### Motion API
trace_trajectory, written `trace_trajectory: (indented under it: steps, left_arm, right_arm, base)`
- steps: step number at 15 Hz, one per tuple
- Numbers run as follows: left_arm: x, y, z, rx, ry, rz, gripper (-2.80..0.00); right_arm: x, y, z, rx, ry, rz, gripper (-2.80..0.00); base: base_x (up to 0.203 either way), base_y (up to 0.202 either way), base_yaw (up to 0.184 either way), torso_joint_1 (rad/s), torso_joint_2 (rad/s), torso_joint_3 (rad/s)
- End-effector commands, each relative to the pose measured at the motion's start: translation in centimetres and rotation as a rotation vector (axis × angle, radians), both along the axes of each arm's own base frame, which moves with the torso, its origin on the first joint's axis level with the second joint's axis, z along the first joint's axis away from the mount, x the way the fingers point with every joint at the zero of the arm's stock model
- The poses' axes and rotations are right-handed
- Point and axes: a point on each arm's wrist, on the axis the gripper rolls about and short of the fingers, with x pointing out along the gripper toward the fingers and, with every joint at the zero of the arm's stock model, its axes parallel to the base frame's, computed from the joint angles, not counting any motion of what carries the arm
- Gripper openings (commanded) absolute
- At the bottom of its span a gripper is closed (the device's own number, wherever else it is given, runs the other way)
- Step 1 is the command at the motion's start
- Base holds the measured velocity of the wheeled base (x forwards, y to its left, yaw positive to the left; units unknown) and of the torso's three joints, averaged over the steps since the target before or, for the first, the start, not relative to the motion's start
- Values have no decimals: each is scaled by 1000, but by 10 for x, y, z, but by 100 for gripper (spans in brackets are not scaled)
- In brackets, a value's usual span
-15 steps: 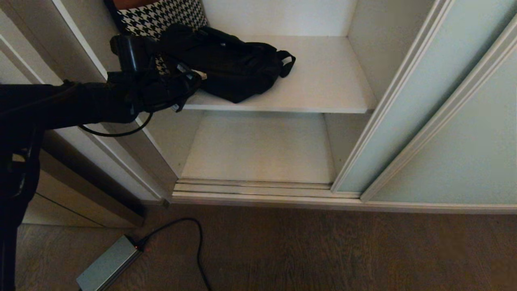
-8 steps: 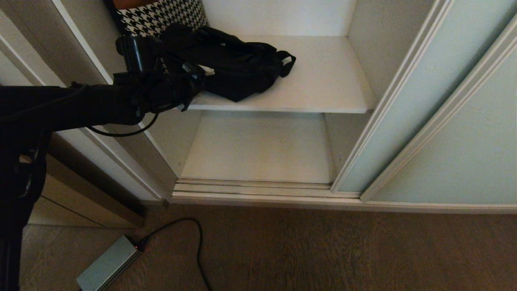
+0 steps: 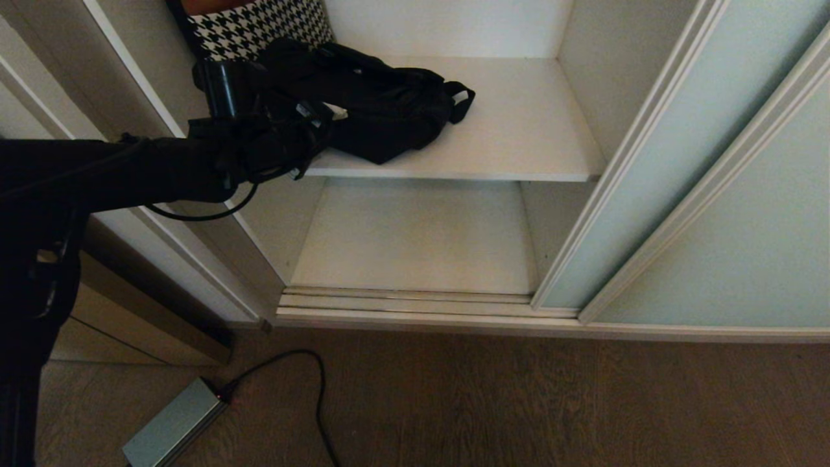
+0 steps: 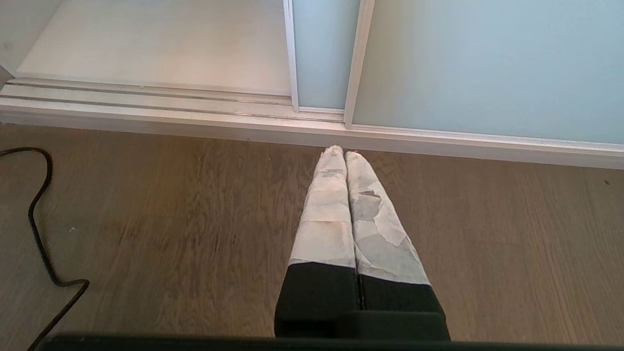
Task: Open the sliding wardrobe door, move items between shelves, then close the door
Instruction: Place the bag on the lower shelf
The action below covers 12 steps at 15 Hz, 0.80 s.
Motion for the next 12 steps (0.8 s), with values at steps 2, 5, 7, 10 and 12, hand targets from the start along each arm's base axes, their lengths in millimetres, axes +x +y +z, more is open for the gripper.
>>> trace_trajectory:
  steps: [2,5,7,10,12]
  left_arm:
    - [-30,6,28,-46,-24,-4,0]
    - [-56,9,38,-52,-23,-13,0]
    - [-58,8,36,-50,-14,-17,0]
    - [-51,6,30,-43,-4,-13,0]
    - [-39,4,18,-38,15,-12,0]
  right_arm:
    - [0,0,0,0,-2,0,-280]
    - [0,0,0,0,-2,0,-280]
    - [0,0,0,0,-2,1,-280]
    - [0,0,0,0,-2,1,-280]
    - [0,0,0,0,-2,1,-280]
  base:
    - [0,0,0,0,0,0]
    - [0,0,0,0,0,0]
    - [0,0,0,0,0,0]
    - [0,0,0,0,0,0]
    - [0,0,0,0,0,0]
